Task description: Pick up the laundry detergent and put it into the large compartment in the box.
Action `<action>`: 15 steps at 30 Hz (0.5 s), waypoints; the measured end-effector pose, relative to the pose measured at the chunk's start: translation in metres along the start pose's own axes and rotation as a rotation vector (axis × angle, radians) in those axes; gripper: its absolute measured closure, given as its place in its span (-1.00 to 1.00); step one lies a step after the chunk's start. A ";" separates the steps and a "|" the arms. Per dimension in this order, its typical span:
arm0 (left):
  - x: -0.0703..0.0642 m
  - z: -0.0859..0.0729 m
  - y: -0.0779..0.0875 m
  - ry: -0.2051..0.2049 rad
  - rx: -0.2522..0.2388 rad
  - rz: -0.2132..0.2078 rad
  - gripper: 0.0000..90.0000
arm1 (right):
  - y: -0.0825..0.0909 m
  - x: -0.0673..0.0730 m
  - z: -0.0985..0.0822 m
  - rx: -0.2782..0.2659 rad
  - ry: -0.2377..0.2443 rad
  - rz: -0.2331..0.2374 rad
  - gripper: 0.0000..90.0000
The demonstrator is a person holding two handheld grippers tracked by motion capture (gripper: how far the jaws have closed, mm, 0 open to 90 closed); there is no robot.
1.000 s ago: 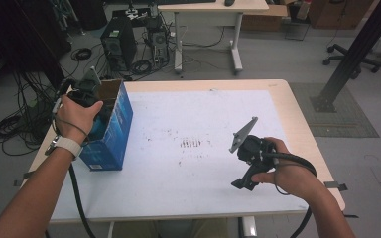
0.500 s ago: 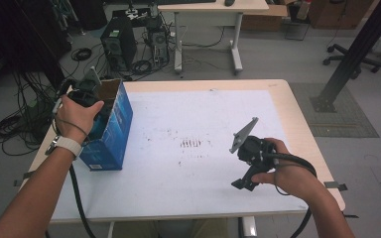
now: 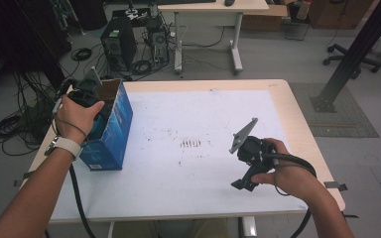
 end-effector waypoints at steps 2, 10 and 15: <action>0.000 0.000 0.000 0.000 0.001 -0.001 -0.47 | 0.000 0.000 0.000 0.000 0.001 0.001 -0.79; 0.000 0.002 0.006 -0.007 -0.006 0.008 -0.54 | 0.001 0.000 0.001 -0.001 0.004 -0.001 -0.79; 0.000 0.002 0.008 -0.009 -0.011 0.002 -0.54 | 0.000 0.001 0.000 -0.004 0.004 0.001 -0.79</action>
Point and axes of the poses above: each handheld gripper's, and its own axes: y roughly backward along the jaws, z roughly out of its top, x roughly to its left, the point moved 1 cm from there along -y, roughly forward along the jaws, and after that the axes turned 12 degrees about -x, right-handed, at the moved point
